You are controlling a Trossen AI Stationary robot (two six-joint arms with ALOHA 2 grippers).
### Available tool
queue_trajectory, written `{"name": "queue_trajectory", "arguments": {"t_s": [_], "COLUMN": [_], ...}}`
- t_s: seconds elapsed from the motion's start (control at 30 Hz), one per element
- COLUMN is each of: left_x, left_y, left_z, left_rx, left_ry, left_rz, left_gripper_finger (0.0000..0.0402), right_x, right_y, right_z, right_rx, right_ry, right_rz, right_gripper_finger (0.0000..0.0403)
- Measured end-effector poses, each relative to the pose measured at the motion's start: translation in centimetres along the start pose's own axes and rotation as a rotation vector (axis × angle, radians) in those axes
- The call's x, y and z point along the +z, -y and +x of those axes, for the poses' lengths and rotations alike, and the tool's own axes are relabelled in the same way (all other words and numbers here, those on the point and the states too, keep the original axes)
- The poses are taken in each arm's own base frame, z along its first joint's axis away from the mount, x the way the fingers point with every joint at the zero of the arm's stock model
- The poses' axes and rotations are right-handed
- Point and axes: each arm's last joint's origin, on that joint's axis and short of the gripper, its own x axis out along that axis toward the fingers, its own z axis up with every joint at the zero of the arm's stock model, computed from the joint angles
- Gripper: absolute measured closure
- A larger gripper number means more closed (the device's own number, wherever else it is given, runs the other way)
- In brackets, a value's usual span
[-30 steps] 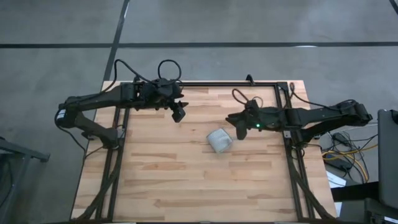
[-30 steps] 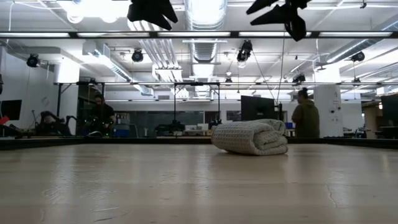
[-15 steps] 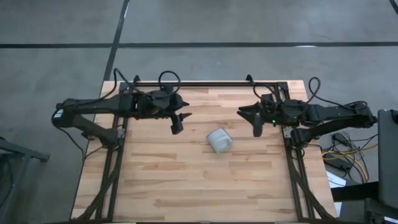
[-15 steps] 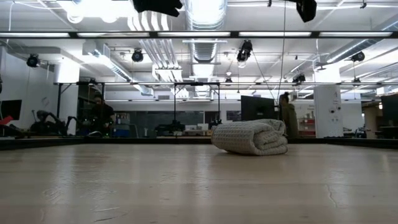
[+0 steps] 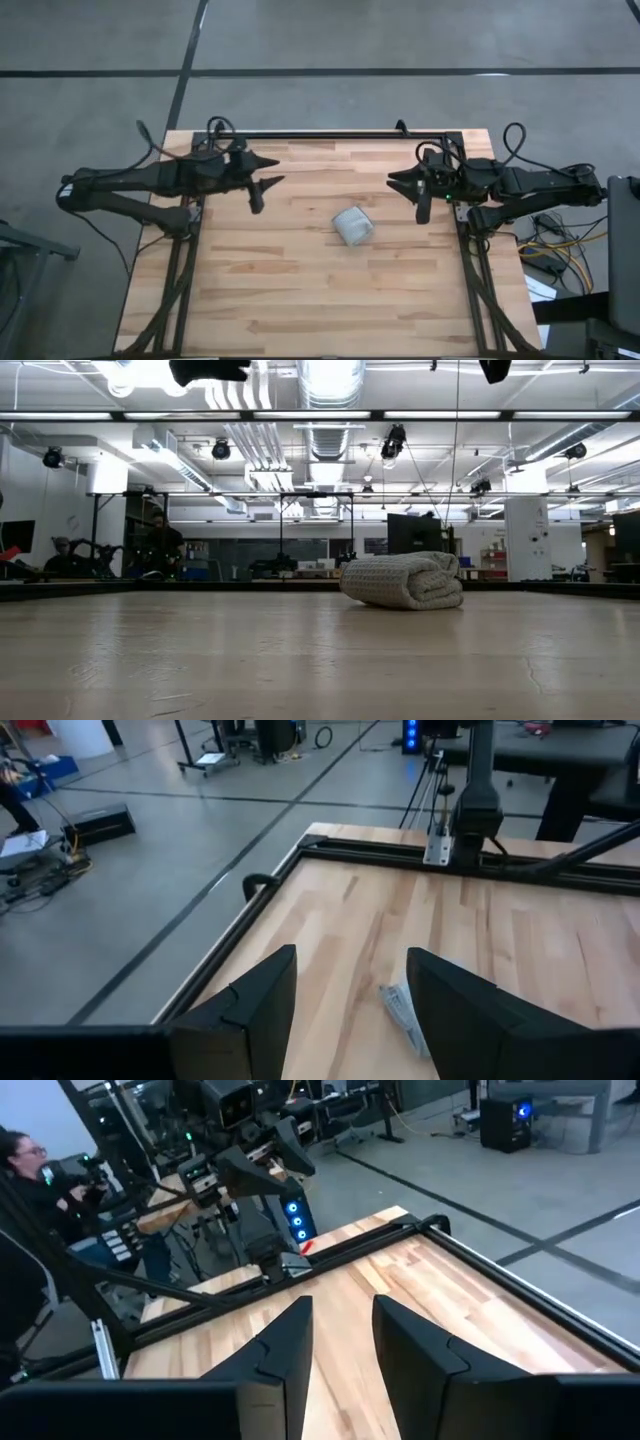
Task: Fold microfiber towels
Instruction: Return to Home Position
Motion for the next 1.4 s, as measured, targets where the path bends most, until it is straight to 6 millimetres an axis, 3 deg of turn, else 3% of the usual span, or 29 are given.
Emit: {"name": "queue_trajectory", "arguments": {"t_s": [0.27,0.57,1.13,1.4], "left_x": [-3.1,-5.5,-8.6,-9.0], "left_y": [-0.8,-1.1,-1.5,-1.7], "left_z": [-2.0,-2.6,-3.1,-3.2], "left_rx": [-0.003,-0.002,0.043,0.073], "left_ry": [0.029,0.006,0.008,-0.02], "left_rz": [-0.039,-0.068,-0.029,-0.044], "left_gripper_finger": [0.0206,0.0206,0.0206,0.0206], "right_x": [-0.2,-1.0,-5.5,-8.4], "right_y": [-0.2,0.4,3.4,5.0], "right_z": [0.0,-1.4,-5.0,-6.3], "right_rx": [0.093,0.111,0.186,0.226], "right_ry": [-0.041,-0.023,0.025,0.048], "right_rz": [-0.039,-0.043,-0.104,0.043], "right_gripper_finger": [0.0314,0.0332,0.0338,0.0339]}}
